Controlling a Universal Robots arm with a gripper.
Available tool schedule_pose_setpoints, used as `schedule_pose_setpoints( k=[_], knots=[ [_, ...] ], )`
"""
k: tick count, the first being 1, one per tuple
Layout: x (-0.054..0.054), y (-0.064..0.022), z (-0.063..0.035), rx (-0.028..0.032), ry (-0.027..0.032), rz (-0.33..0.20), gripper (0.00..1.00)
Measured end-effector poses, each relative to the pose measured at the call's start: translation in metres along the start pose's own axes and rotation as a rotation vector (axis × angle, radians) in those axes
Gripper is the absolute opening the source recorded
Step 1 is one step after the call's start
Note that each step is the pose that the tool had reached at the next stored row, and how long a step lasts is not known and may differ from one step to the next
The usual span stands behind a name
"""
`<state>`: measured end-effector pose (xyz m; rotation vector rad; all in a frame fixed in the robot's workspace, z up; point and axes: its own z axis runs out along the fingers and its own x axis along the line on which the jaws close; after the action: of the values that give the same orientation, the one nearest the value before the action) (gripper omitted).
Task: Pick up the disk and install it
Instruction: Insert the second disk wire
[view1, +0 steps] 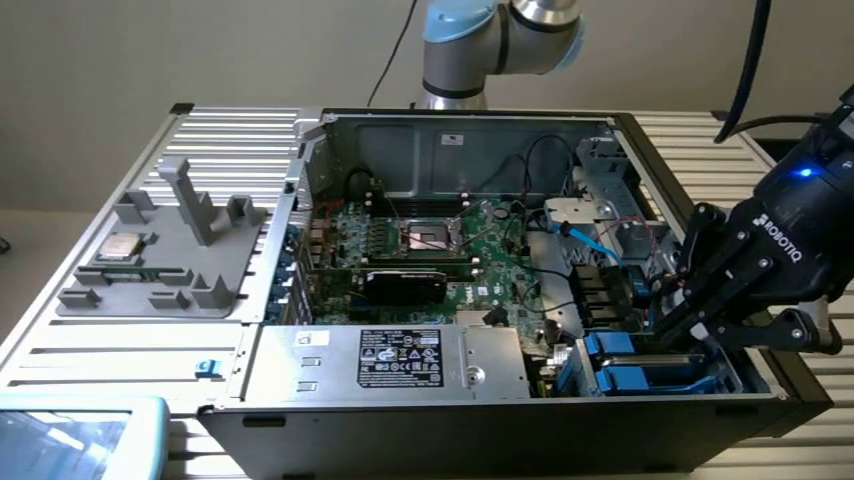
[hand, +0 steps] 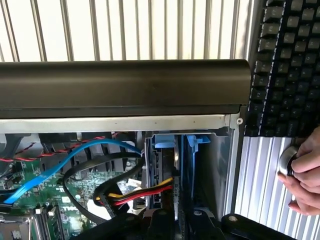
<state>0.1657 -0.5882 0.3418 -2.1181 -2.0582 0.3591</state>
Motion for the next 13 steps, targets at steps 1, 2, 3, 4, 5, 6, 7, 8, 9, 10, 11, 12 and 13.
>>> schedule_pose_setpoints(
  k=[1,2,3,4,5,6,7,8,9,10,11,12,13],
  knots=[
    [0.001,0.0013,-0.0005,0.0042,-0.0004,0.0,0.16],
    [0.001,0.0017,-0.0006,0.0052,-0.0004,0.0,0.16],
    [0.001,0.0017,-0.0006,0.0053,-0.0003,0.0,0.16],
    [0.003,0.0025,-0.001,0.0057,-0.0007,0.0,0.16],
    [0.004,0.0042,-0.0015,0.007,-0.0008,0.0,0.16],
    [0.006,0.0053,-0.0017,0.0086,-0.0006,0.0,0.16],
    [0.007,0.0064,-0.002,0.0103,-0.0008,0.0,0.16],
    [0.008,0.0075,-0.0021,0.0123,-0.0008,0.0,0.16],
    [0.009,0.0083,-0.0021,0.0139,-0.0007,-0.001,0.16],
    [0.011,0.0088,-0.0021,0.015,-0.0008,-0.001,0.16],
    [0.012,0.0092,-0.002,0.0161,-0.0009,-0.001,0.16],
    [0.014,0.0096,-0.0018,0.0174,-0.0012,0.0,0.16],
    [0.015,0.0104,-0.0016,0.0189,-0.0015,0.0,0.16]
  ],
)
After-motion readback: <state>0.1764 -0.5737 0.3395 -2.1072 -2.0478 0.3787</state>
